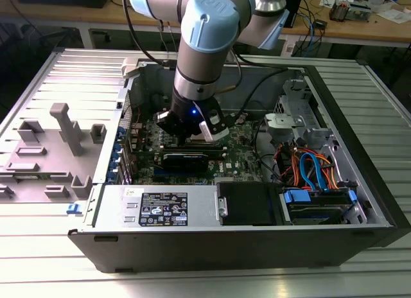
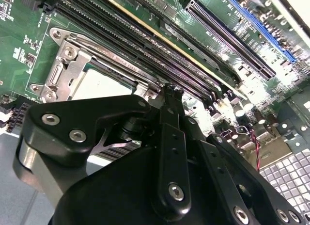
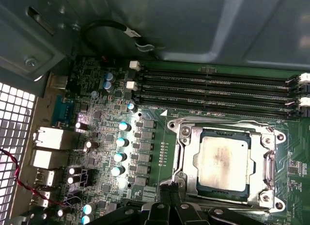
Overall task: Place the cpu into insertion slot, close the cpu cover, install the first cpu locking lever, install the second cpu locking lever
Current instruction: 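Install the second cpu locking lever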
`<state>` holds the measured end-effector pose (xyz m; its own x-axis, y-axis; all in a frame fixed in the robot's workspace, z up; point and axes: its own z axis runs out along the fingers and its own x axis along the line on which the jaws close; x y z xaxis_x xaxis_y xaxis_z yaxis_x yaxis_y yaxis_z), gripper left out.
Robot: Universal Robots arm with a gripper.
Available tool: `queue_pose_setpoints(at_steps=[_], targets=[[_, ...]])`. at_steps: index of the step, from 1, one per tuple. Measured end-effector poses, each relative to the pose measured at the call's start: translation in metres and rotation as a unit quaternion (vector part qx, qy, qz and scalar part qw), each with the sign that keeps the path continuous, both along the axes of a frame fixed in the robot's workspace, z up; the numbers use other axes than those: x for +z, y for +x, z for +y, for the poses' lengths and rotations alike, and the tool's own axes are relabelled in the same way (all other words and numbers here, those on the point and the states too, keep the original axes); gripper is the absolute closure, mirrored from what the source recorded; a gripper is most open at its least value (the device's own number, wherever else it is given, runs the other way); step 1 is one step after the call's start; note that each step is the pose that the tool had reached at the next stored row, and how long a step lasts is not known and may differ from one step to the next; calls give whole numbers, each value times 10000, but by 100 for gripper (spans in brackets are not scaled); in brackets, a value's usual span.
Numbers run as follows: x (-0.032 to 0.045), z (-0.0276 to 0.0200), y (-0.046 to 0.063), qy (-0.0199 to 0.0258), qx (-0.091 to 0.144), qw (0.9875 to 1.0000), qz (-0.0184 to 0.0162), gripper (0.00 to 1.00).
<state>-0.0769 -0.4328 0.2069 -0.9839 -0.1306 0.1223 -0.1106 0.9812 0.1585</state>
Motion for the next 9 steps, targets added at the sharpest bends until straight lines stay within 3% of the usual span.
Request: queue_pose_setpoints(at_steps=[9], targets=[[-18,0,-22,36,0,10000,-11,89]])
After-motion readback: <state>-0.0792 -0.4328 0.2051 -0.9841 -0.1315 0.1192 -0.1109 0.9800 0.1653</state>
